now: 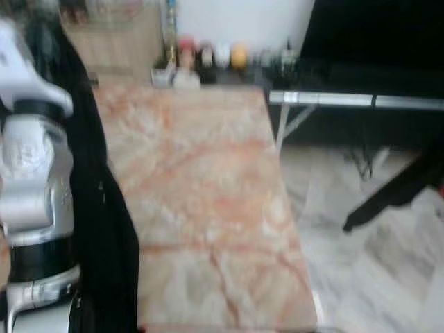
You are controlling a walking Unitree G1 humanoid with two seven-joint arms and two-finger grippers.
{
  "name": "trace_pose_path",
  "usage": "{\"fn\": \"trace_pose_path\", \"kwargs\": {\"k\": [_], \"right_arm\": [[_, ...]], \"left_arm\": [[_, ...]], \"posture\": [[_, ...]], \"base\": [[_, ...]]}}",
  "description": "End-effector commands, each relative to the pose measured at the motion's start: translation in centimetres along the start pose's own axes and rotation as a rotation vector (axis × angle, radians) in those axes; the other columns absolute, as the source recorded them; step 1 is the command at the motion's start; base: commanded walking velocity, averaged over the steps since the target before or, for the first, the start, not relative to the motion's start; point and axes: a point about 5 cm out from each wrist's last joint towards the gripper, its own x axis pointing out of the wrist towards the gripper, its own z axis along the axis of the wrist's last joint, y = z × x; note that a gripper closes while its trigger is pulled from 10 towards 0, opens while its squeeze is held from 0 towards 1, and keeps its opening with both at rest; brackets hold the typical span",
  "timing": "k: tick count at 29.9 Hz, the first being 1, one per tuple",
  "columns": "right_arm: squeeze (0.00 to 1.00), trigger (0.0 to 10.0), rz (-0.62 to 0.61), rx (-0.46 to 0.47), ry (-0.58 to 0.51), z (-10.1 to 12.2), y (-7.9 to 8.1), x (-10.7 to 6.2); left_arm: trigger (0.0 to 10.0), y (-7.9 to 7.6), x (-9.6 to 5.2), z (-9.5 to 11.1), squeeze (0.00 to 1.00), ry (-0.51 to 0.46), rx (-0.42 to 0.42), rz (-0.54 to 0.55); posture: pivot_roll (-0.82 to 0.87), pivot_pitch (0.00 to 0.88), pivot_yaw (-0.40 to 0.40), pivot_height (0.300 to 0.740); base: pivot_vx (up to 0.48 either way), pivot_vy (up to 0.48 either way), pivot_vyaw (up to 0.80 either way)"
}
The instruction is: Hang hanger
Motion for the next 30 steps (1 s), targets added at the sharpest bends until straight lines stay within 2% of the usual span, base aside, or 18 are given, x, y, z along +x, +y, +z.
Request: {"fn": "trace_pose_path", "kwargs": {"k": [1,4,8,9,14,15,17,20,21,23,25,30], "right_arm": [[0.00,10.0,-0.023,0.006,-0.007,0.1,-0.8,0.0],[0.00,10.0,-0.023,0.004,-0.006,0.1,-0.8,0.0],[0.00,10.0,-0.024,0.003,-0.006,0.1,-0.8,0.0],[0.00,10.0,-0.024,0.001,-0.005,0.0,-0.8,0.0],[0.00,10.0,-0.024,-0.002,-0.004,0.0,-0.9,-0.1],[0.00,10.0,-0.024,-0.002,-0.003,0.0,-0.9,-0.1],[0.00,10.0,-0.024,-0.002,-0.003,0.0,-0.9,-0.1],[0.00,10.0,-0.025,0.000,-0.003,-0.1,-0.9,-0.1],[0.00,10.0,-0.023,-0.007,0.001,-0.1,-0.9,-0.1],[0.00,10.0,-0.022,-0.013,0.002,-0.1,-0.9,-0.1],[0.00,10.0,-0.024,-0.004,0.000,0.0,-0.9,-0.1],[0.00,10.0,-0.024,-0.001,-0.002,0.0,-0.9,0.0]], "left_arm": [[10.0,-0.8,-0.7,-0.7,0.00,0.043,-0.048,-0.044],[10.0,-0.7,-2.8,-2.8,0.00,0.160,-0.069,-0.070],[10.0,-0.5,-4.9,-4.2,0.00,0.260,-0.065,-0.079],[10.0,-0.5,-6.0,-4.8,0.00,0.309,-0.060,-0.093],[10.0,0.1,-8.1,-5.7,0.00,0.400,-0.046,-0.097],[10.0,0.2,-9.0,-6.2,0.00,0.451,-0.036,-0.113],[10.0,0.3,-9.4,-6.4,0.00,0.470,-0.029,-0.121],[10.0,0.9,-10.9,-7.1,0.00,0.541,-0.002,-0.120],[10.0,1.1,-11.9,-7.5,0.00,0.597,0.001,-0.133],[10.0,1.1,-12.3,-7.7,0.00,0.622,-0.001,-0.144],[10.0,0.7,-13.4,-8.3,0.00,0.692,0.004,-0.202],[10.0,-0.2,-14.2,-8.6,0.00,0.733,-0.021,-0.291]], "posture": [[0.06,0.002,-0.019,0.740],[0.06,0.005,-0.019,0.740],[0.06,0.009,-0.019,0.740],[0.06,0.011,-0.019,0.740],[0.06,0.012,-0.017,0.740],[0.06,0.013,-0.016,0.740],[0.06,0.013,-0.016,0.740],[0.06,0.016,-0.015,0.740],[0.06,0.016,-0.015,0.740],[0.06,0.016,-0.015,0.740],[0.06,0.019,-0.017,0.740],[0.06,0.017,-0.016,0.740]], "base": [[0.000,0.000,0.00],[0.000,0.000,0.00],[0.000,0.000,0.00],[0.000,0.000,0.00],[0.000,0.000,0.00],[0.000,0.000,0.00],[0.000,0.000,0.00],[0.000,0.000,0.00],[0.000,0.000,0.00],[0.000,0.000,0.00],[0.000,0.000,0.00],[0.000,0.000,0.00]]}}
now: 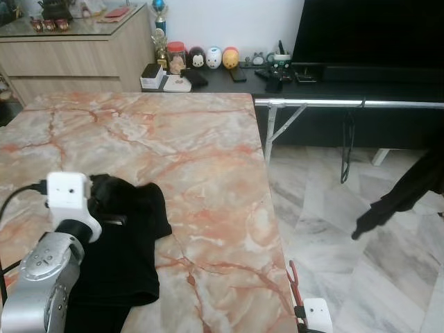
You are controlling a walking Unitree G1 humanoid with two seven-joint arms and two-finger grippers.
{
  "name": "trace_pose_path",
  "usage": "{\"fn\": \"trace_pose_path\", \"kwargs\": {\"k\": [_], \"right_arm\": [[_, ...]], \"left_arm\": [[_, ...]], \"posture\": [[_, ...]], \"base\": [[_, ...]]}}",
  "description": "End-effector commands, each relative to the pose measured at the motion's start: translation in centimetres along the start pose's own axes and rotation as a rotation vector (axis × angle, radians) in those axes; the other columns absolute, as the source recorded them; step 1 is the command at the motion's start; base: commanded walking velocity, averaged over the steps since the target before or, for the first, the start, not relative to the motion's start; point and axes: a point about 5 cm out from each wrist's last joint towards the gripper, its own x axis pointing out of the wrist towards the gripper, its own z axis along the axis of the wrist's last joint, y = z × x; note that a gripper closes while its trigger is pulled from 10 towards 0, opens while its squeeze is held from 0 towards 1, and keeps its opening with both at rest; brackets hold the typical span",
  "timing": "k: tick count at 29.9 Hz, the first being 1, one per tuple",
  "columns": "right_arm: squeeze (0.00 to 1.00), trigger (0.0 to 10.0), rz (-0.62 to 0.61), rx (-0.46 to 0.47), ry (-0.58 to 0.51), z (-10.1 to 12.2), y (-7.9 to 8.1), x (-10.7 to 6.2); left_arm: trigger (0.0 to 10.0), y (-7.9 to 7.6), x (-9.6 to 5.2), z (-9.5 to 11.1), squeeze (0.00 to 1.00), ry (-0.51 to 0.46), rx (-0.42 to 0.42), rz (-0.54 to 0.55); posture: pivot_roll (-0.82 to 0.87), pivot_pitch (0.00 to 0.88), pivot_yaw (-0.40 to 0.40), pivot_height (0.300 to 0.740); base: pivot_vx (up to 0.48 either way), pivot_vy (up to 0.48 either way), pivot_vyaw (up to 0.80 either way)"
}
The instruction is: Hang hanger
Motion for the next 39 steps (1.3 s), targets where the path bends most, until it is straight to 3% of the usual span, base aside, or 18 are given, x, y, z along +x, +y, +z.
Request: {"fn": "trace_pose_path", "kwargs": {"k": [1,3,4,5,6,15,21,23,30,32,35,36,37,38,39], "right_arm": [[0.00,10.0,-0.004,0.004,-0.014,0.4,-0.1,0.1],[0.00,10.0,-0.006,0.010,-0.015,0.4,-0.1,0.1],[0.00,10.0,-0.004,0.003,-0.014,0.4,-0.1,0.1],[0.00,10.0,-0.004,0.003,-0.014,0.4,-0.1,0.1],[0.00,10.0,-0.005,0.002,-0.013,0.4,-0.1,0.1],[0.00,10.0,-0.005,0.000,-0.011,0.4,-0.1,0.1],[0.00,10.0,-0.004,-0.002,-0.013,0.4,-0.1,0.1],[0.00,10.0,-0.006,-0.003,-0.013,0.4,-0.1,0.1],[0.00,10.0,-0.008,0.000,-0.014,0.4,-0.2,0.1],[0.00,10.0,-0.008,-0.001,-0.015,0.4,-0.2,0.1],[0.00,10.0,-0.010,0.000,-0.018,0.5,-0.2,0.1],[0.00,10.0,-0.009,-0.002,-0.021,0.5,-0.2,0.1],[0.00,10.0,-0.009,-0.002,-0.021,0.5,-0.2,0.1],[0.00,10.0,-0.010,0.002,-0.023,0.5,-0.2,0.1],[0.00,10.0,-0.011,0.006,-0.026,0.5,-0.3,0.1]], "left_arm": [[10.0,-0.6,-0.2,0.2,0.00,0.007,0.020,-0.057],[10.0,-1.0,-0.2,0.0,0.00,0.010,0.029,-0.082],[10.0,-1.1,-0.2,0.0,0.36,0.010,0.029,-0.086],[10.0,-1.1,-0.2,0.0,0.36,0.010,0.029,-0.086],[10.0,-1.1,-0.2,0.1,1.00,0.016,0.033,-0.088],[10.0,-1.3,-1.0,-1.4,1.00,0.130,0.134,-0.171],[10.0,-1.4,-1.1,-1.6,1.00,0.141,0.142,-0.196],[10.0,-1.5,-1.7,-1.6,1.00,0.159,0.162,-0.259],[10.0,-0.7,-2.4,-1.2,1.00,0.143,0.161,-0.276],[10.0,-0.7,-2.7,-0.8,1.00,0.118,0.144,-0.298],[10.0,-0.3,-2.8,-0.2,1.00,0.026,0.071,-0.228],[10.0,0.0,-2.7,0.1,0.85,-0.012,0.033,-0.189],[10.0,0.0,-2.7,0.1,0.85,-0.012,0.033,-0.189],[10.0,0.1,-2.7,0.4,0.00,-0.054,0.004,-0.154],[10.0,0.2,-2.7,0.8,0.00,-0.112,-0.040,-0.101]], "posture": [[0.06,0.019,-0.013,0.740],[0.06,0.019,-0.013,0.740],[0.06,0.018,-0.015,0.740],[0.06,0.018,-0.015,0.740],[0.07,0.018,-0.016,0.740],[0.07,0.019,-0.017,0.740],[0.07,0.019,-0.017,0.740],[0.07,0.019,-0.017,0.740],[0.07,0.019,-0.019,0.740],[0.07,0.019,-0.020,0.740],[0.07,0.019,-0.021,0.740],[0.07,0.020,-0.022,0.740],[0.07,0.020,-0.022,0.740],[0.07,0.021,-0.023,0.740],[0.07,0.020,-0.025,0.740]], "base": [[0.000,0.000,0.00],[0.000,0.000,0.00],[0.000,0.000,0.00],[0.000,0.000,0.00],[0.000,0.000,0.00],[0.000,0.000,0.00],[0.000,0.000,0.00],[0.000,0.000,0.00],[0.000,0.000,0.00],[0.000,0.000,0.00],[0.000,0.000,0.00],[0.000,0.000,0.00],[0.000,0.000,0.00],[0.000,0.000,0.00],[0.000,0.000,0.00]]}}
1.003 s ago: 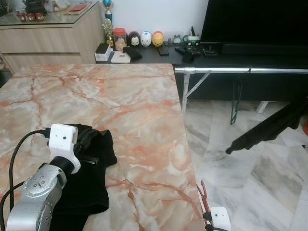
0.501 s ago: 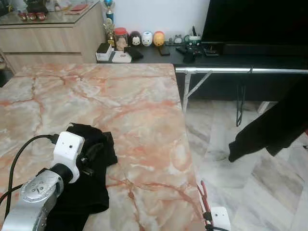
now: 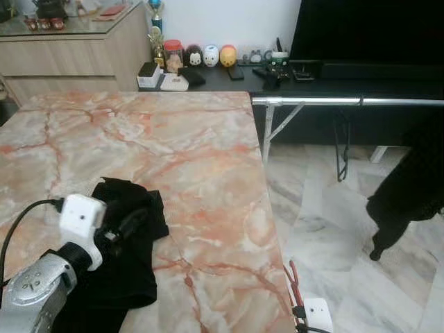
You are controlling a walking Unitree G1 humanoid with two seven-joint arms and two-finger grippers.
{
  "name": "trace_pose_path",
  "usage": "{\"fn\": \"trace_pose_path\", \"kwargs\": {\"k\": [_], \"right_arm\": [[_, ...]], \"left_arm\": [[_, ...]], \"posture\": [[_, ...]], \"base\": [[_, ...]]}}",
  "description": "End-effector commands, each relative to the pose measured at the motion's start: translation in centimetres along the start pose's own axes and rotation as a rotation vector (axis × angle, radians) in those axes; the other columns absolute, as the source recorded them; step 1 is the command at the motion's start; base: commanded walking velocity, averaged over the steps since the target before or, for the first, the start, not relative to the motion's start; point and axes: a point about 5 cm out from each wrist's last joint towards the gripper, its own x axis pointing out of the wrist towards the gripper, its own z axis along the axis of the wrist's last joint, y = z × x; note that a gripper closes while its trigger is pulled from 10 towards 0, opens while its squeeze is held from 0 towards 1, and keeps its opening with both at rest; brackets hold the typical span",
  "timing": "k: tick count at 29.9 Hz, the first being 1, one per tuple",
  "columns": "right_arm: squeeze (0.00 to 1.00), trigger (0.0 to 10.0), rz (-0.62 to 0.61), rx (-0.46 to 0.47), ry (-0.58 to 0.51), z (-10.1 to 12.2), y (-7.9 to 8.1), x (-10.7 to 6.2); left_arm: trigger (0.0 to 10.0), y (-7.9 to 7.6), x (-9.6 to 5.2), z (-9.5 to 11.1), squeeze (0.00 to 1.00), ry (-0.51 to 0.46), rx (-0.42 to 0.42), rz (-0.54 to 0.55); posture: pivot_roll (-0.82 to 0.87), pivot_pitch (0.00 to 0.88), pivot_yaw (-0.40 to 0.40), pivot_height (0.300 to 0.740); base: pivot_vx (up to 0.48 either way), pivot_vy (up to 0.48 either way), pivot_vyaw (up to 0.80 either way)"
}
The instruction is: Hang hanger
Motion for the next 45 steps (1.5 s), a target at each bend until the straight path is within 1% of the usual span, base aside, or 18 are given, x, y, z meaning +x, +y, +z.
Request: {"fn": "trace_pose_path", "kwargs": {"k": [1,4,5,9,12,13,15,16,18,20,21,23,24,27,31,36,38,45], "right_arm": [[0.00,10.0,-0.008,0.008,-0.024,0.5,-0.2,0.1],[0.00,10.0,-0.013,0.012,-0.028,0.5,-0.3,0.0],[0.00,10.0,-0.014,0.012,-0.031,0.6,-0.3,0.0],[0.00,10.0,-0.015,0.029,-0.043,0.6,-0.3,0.0],[0.00,10.0,-0.013,0.026,-0.045,0.7,-0.3,0.0],[0.00,10.0,-0.016,0.025,-0.046,0.7,-0.3,0.0],[0.00,10.0,-0.017,0.026,-0.046,0.7,-0.3,0.0],[0.00,10.0,-0.018,0.025,-0.047,0.7,-0.4,0.0],[0.00,10.0,-0.019,0.027,-0.048,0.7,-0.4,0.0],[0.00,10.0,-0.018,0.028,-0.049,0.7,-0.4,0.0],[0.00,10.0,-0.017,0.030,-0.053,0.7,-0.4,0.0],[0.00,10.0,-0.017,0.032,-0.056,0.7,-0.4,0.0],[0.00,10.0,-0.017,0.031,-0.057,0.8,-0.4,0.0],[0.00,10.0,-0.024,0.035,-0.060,0.8,-0.5,0.0],[0.00,10.0,-0.025,0.024,-0.061,0.9,-0.8,0.0],[0.00,10.0,-0.026,0.020,-0.063,0.9,-0.9,0.0],[0.00,10.0,-0.028,0.021,-0.064,0.9,-1.0,0.0],[0.00,10.0,-0.028,0.022,-0.062,0.8,-1.0,0.0]], "left_arm": [[10.0,0.4,-0.1,1.4,0.00,-0.098,-0.018,0.065],[10.0,0.3,0.0,1.3,0.00,-0.133,-0.041,0.119],[10.0,0.2,0.0,0.8,0.00,-0.134,-0.049,0.156],[10.0,-0.1,-0.2,-0.6,0.00,-0.126,-0.082,0.212],[10.0,0.3,-0.7,-1.2,0.00,-0.114,-0.068,0.267],[10.0,0.7,-1.0,-1.4,0.00,-0.119,-0.059,0.305],[10.0,0.9,-1.1,-1.4,0.00,-0.123,-0.056,0.317],[10.0,1.1,-1.3,-1.7,0.00,-0.122,-0.063,0.348],[10.0,1.1,-1.4,-2.4,0.00,-0.116,-0.083,0.362],[10.0,1.0,-1.4,-2.4,0.00,-0.110,-0.071,0.356],[10.0,0.6,-1.4,-2.5,0.00,-0.101,-0.045,0.335],[10.0,0.3,-1.7,-2.6,0.00,-0.084,-0.023,0.294],[10.0,0.3,-2.2,-2.7,0.00,-0.070,-0.006,0.284],[10.0,0.5,-2.8,-2.7,0.00,-0.061,0.021,0.277],[10.0,0.3,-2.7,-2.2,0.00,-0.077,0.068,0.255],[10.0,0.1,-2.7,-2.6,0.00,-0.076,0.055,0.263],[10.0,-0.6,-2.3,-2.8,0.00,-0.079,0.040,0.246],[10.0,-0.7,-1.9,-2.6,0.00,-0.098,0.029,0.260]], "posture": [[0.07,0.019,-0.025,0.740],[0.07,0.021,-0.029,0.740],[0.07,0.019,-0.028,0.740],[0.06,0.017,-0.028,0.740],[0.06,0.017,-0.031,0.740],[0.07,0.016,-0.032,0.740],[0.07,0.016,-0.032,0.740],[0.07,0.014,-0.033,0.740],[0.07,0.014,-0.033,0.740],[0.06,0.013,-0.035,0.740],[0.06,0.010,-0.038,0.740],[0.05,0.006,-0.038,0.740],[0.05,0.004,-0.039,0.740],[0.06,0.004,-0.042,0.740],[0.06,0.000,-0.056,0.740],[0.06,0.000,-0.060,0.740],[0.06,0.000,-0.062,0.740],[0.06,0.000,-0.059,0.740]], "base": [[0.000,0.000,0.00],[0.000,0.000,0.00],[0.000,0.000,0.00],[0.000,0.000,0.00],[0.000,0.000,0.00],[0.000,0.000,0.00],[0.000,0.000,0.00],[0.000,0.000,0.00],[0.000,0.000,0.00],[0.000,0.000,0.00],[0.000,0.000,0.00],[0.000,0.000,0.00],[0.000,0.000,0.00],[0.000,0.000,0.00],[0.000,0.000,0.00],[0.000,0.000,0.00],[-0.127,0.000,0.00],[-0.255,0.000,0.00]]}}
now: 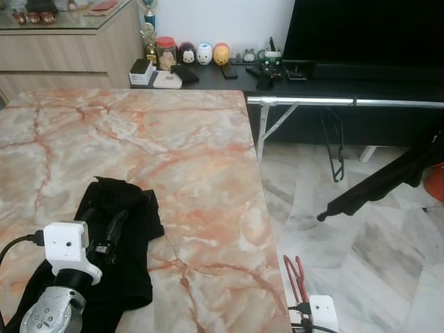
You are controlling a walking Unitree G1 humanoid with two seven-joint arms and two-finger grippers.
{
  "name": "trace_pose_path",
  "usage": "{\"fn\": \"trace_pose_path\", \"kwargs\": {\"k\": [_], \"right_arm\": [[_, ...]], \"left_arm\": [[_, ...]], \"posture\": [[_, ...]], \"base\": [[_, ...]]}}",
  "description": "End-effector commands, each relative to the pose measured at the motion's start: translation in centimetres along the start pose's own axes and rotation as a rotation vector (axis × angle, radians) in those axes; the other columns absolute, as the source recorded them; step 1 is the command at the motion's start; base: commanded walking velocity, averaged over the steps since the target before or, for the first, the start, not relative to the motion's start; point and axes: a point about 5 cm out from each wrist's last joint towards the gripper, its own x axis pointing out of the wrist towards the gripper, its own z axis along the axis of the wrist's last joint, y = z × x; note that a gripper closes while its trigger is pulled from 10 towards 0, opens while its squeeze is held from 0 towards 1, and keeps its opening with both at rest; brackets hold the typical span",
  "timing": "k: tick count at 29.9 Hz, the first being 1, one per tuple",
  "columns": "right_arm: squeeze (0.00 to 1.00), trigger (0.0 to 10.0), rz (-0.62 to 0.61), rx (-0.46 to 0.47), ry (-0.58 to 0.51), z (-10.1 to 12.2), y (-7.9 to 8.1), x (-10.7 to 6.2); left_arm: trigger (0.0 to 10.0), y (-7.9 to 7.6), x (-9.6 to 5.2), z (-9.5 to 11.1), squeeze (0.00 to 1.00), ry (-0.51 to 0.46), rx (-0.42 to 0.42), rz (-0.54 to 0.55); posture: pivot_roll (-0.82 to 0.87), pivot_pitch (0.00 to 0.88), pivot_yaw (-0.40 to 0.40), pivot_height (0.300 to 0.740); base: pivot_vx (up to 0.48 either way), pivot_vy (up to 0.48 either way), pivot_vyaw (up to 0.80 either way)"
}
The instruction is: Hang hanger
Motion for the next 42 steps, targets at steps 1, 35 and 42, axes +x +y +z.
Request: {"fn": "trace_pose_path", "kwargs": {"k": [1,35,42], "right_arm": [[0.00,10.0,0.000,0.001,-0.015,0.3,0.0,0.0],[0.00,10.0,0.003,0.020,-0.019,0.2,0.4,0.0],[0.00,10.0,0.005,0.016,-0.020,0.3,0.3,0.0]], "left_arm": [[10.0,-0.2,0.2,0.2,0.00,-0.014,0.010,0.001],[10.0,-1.1,1.1,0.6,0.00,-0.038,-0.005,-0.026],[10.0,-1.0,1.1,0.6,0.00,-0.037,-0.006,-0.019]], "posture": [[0.06,0.000,-0.057,0.740],[0.06,0.000,-0.042,0.740],[0.06,0.009,-0.042,0.740]], "base": [[-0.255,0.000,0.00],[-0.263,0.000,0.00],[-0.266,0.000,0.00]]}}
